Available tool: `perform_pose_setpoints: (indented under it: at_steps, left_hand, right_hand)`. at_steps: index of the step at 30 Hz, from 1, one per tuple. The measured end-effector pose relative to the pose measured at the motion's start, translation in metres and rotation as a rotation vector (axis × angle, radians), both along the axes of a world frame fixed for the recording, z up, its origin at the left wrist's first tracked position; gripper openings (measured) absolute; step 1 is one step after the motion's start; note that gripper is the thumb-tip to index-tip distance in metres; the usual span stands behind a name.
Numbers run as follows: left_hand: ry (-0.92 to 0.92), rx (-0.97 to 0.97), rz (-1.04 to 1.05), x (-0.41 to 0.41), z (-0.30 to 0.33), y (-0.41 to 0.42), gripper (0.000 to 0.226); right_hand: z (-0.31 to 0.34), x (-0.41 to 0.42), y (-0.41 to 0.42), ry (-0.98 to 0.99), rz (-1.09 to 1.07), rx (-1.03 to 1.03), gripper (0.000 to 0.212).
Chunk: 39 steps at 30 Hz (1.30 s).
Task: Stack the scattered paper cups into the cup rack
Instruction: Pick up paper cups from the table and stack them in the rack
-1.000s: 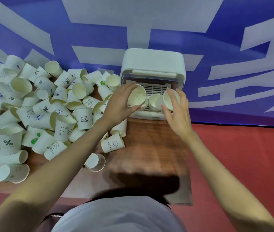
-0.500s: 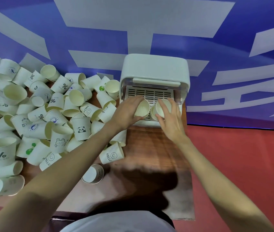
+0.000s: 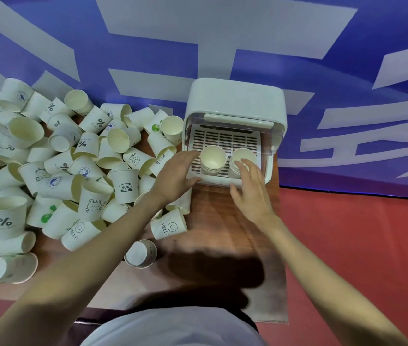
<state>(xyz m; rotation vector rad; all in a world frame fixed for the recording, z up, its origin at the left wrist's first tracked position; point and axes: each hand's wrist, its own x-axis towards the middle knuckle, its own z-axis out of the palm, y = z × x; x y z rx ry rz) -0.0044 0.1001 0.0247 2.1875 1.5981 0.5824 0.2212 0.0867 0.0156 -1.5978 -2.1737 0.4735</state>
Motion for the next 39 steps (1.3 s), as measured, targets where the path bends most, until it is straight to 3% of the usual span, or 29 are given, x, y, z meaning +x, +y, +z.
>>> perform_pose_setpoints:
  at_steps: [4,8,12,16,21,26,31,39]
  left_hand:
    - [-0.103,0.021,0.064,-0.033,0.000,-0.062,0.043]
    - [-0.079,-0.081,0.090,-0.061,-0.007,-0.119,0.039]
    - [-0.050,-0.176,0.056,-0.087,-0.013,-0.153,0.035]
    - [-0.040,-0.152,0.038,-0.101,-0.017,-0.167,0.031]
    - [-0.004,-0.060,0.126,-0.106,-0.011,-0.153,0.035]
    - [0.091,0.067,0.185,-0.122,0.005,-0.104,0.039]
    - [0.243,-0.020,0.242,-0.147,0.011,-0.057,0.048]
    - [0.233,-0.089,0.217,-0.159,0.009,-0.043,0.023]
  right_hand:
    - [-0.006,-0.026,-0.037,-0.012,0.096,-0.078,0.045]
    - [-0.019,-0.057,-0.064,-0.084,0.142,-0.222,0.047]
    - [-0.031,-0.082,-0.086,-0.041,0.046,-0.347,0.045]
    - [-0.038,-0.102,-0.095,0.071,-0.051,-0.462,0.038]
    - [-0.040,-0.124,-0.097,0.233,-0.223,-0.543,0.030]
    - [-0.040,-0.136,-0.099,0.225,-0.303,-0.508,0.027]
    - [-0.036,-0.142,-0.105,0.229,-0.360,-0.490,0.027]
    - [-0.015,-0.137,-0.118,0.231,-0.383,-0.417,0.023]
